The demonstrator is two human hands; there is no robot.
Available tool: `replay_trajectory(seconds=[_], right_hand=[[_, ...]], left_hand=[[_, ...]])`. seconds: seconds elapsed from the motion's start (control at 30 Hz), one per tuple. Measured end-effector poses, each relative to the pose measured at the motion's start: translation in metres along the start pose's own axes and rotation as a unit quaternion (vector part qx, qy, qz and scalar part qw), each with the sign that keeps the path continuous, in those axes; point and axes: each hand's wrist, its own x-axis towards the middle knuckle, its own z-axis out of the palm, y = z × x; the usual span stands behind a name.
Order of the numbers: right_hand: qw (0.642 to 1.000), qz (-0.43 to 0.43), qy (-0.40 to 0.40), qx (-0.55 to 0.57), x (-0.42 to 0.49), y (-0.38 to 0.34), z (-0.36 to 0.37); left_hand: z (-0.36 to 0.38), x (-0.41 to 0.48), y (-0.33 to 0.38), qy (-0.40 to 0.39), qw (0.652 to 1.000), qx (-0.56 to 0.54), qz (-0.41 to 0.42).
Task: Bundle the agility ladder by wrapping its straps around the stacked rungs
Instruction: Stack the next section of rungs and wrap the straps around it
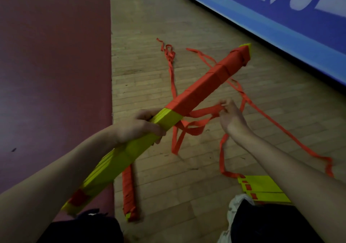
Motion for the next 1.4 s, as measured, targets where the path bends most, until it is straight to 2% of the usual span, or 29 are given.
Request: replay_trajectory(seconds=[0.07,0.1,0.17,0.2,0.23,0.27,0.3,0.37,0.4,0.43,0.47,0.53,0.67,0.73,0.77,0.83,0.97,1.13,1.23,1.4], right_hand=[[0.992,0.032,0.053,0.11,0.004,0.0,0.001],[0.988,0.044,0.071,0.129,0.005,-0.001,0.0],[0.994,0.033,0.056,0.092,0.006,-0.003,-0.004],[0.997,0.02,0.016,0.07,0.003,-0.005,-0.007],[0.997,0.014,-0.053,0.056,-0.002,-0.009,-0.009],[0.986,0.02,-0.155,0.05,-0.009,-0.014,-0.011],[0.959,0.04,-0.278,0.036,-0.018,-0.019,-0.013],[0.864,0.1,-0.494,-0.017,-0.036,-0.029,-0.012],[0.821,0.119,-0.557,-0.045,-0.042,-0.033,-0.01],[0.794,0.127,-0.591,-0.069,-0.046,-0.035,-0.008],[0.784,0.125,-0.602,-0.088,-0.048,-0.037,-0.006],[0.805,0.104,-0.574,-0.11,-0.048,-0.037,-0.003],[0.919,0.054,-0.381,-0.085,-0.03,-0.015,0.006],[0.945,0.018,-0.307,-0.11,-0.023,-0.009,0.008],[0.95,0.007,-0.297,-0.099,-0.022,-0.009,0.008],[0.951,-0.022,-0.309,-0.015,-0.025,-0.015,0.008],[0.918,-0.06,-0.354,0.167,-0.032,-0.028,0.009],[0.908,-0.051,-0.378,0.173,-0.041,-0.033,0.01],[0.899,-0.024,-0.375,0.224,-0.044,-0.036,0.011],[0.891,-0.013,-0.382,0.245,-0.048,-0.041,0.01]], left_hand=[[-0.005,0.002,-0.004,0.035,0.999,0.006,-0.017],[-0.007,0.002,-0.006,0.052,0.998,0.006,-0.025],[-0.01,0.004,-0.011,0.091,0.995,0.004,-0.038],[-0.011,0.005,-0.014,0.117,0.992,0.007,-0.048],[-0.012,0.005,-0.015,0.146,0.987,0.017,-0.059],[-0.013,0.005,-0.017,0.174,0.982,0.031,-0.07],[-0.014,0.004,-0.019,0.195,0.977,0.047,-0.078],[-0.017,0.002,-0.023,0.217,0.97,0.06,-0.089],[-0.017,0.001,-0.024,0.22,0.969,0.058,-0.093],[-0.017,0.001,-0.024,0.22,0.97,0.055,-0.093],[-0.016,0.001,-0.023,0.215,0.971,0.052,-0.09],[-0.012,0.002,-0.019,0.194,0.977,0.05,-0.078],[-0.007,0.003,-0.014,0.128,0.989,0.047,-0.063],[-0.005,0.003,-0.011,0.08,0.995,0.028,-0.058],[-0.002,0.003,-0.009,0.057,0.997,0.016,-0.051],[0.003,0.002,-0.004,0.02,0.999,-0.002,-0.034],[0.009,0.0,0.002,-0.034,0.999,-0.034,-0.023],[0.006,0.001,0.003,-0.05,0.995,-0.087,-0.012],[0.001,0.0,0.001,-0.03,0.994,-0.101,-0.011],[-0.004,0.0,-0.006,0.004,0.994,-0.106,-0.032]])
